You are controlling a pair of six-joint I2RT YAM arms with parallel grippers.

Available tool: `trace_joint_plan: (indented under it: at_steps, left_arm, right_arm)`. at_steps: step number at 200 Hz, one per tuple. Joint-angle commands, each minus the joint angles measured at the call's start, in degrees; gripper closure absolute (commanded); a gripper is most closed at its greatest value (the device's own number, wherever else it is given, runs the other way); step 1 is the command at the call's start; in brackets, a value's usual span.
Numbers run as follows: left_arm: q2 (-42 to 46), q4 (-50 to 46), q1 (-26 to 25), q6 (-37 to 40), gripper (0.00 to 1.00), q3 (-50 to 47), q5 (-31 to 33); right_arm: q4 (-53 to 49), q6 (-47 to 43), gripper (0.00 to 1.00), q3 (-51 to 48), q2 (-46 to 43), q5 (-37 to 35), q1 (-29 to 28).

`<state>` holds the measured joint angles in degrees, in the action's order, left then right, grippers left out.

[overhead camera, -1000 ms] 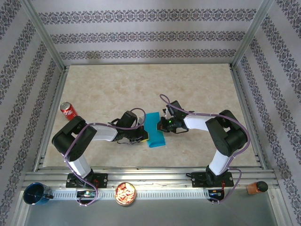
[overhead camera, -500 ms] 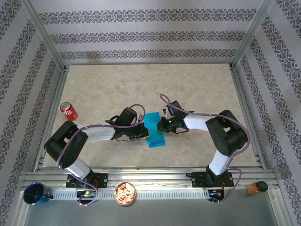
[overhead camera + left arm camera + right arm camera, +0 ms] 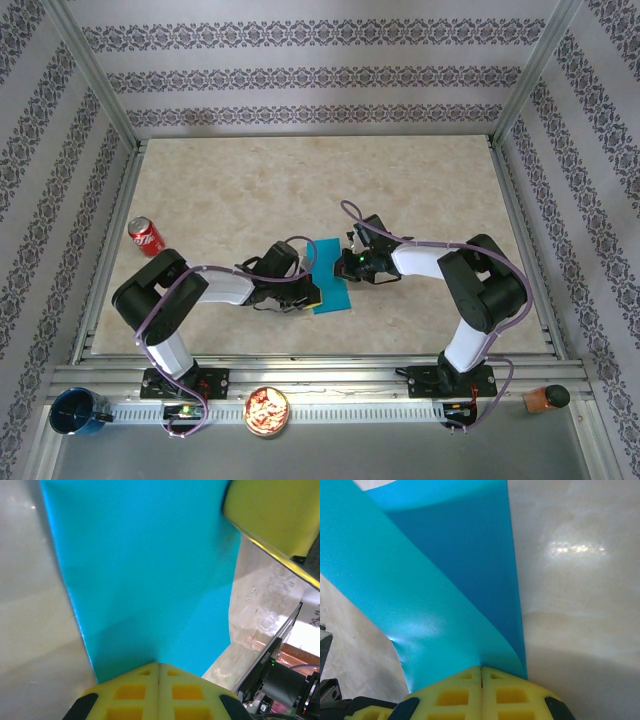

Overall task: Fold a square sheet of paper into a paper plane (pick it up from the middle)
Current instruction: First fold the square sheet of paper in half at the center of the table.

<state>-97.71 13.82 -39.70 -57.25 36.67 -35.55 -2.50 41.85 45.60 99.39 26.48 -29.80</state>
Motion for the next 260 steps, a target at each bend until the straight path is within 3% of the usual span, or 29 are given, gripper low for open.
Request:
trace_joint_plan:
  at_steps: [1,41,89,115,183,226,260]
  left_arm:
    - [-0.7,-2.4,-0.6,1.1,1.00,-4.4,1.7]
    - [5.4,-3.0,-0.6,0.6,1.00,-6.5,2.1]
    - [12.2,-4.7,-0.6,0.8,0.98,-2.4,2.9]
    - [9.8,-4.5,-0.6,1.0,0.97,0.9,4.2]
    - [0.1,3.3,-1.1,-1.3,0.97,-0.1,-1.6]
    - [1.4,-4.7,-4.7,3.4,0.97,-3.7,1.5]
    - [4.3,-2.7,-5.4,1.7,0.97,-9.6,2.9]
  right_arm:
    - [-8.2,0.1,1.00,-3.0,2.3,-6.6,-0.1]
    - [-8.3,0.0,1.00,-3.2,2.1,-6.7,0.0]
    - [-8.5,-0.1,1.00,-3.1,1.8,-6.7,0.0]
    - [-8.3,0.1,1.00,-3.2,1.7,-6.9,0.0]
    - [-8.2,0.2,1.00,-3.2,1.9,-6.8,0.0]
    - [-8.3,0.3,1.00,-3.2,2.1,-7.2,-0.1]
    - [-8.7,0.1,1.00,-3.2,2.1,-7.4,0.0]
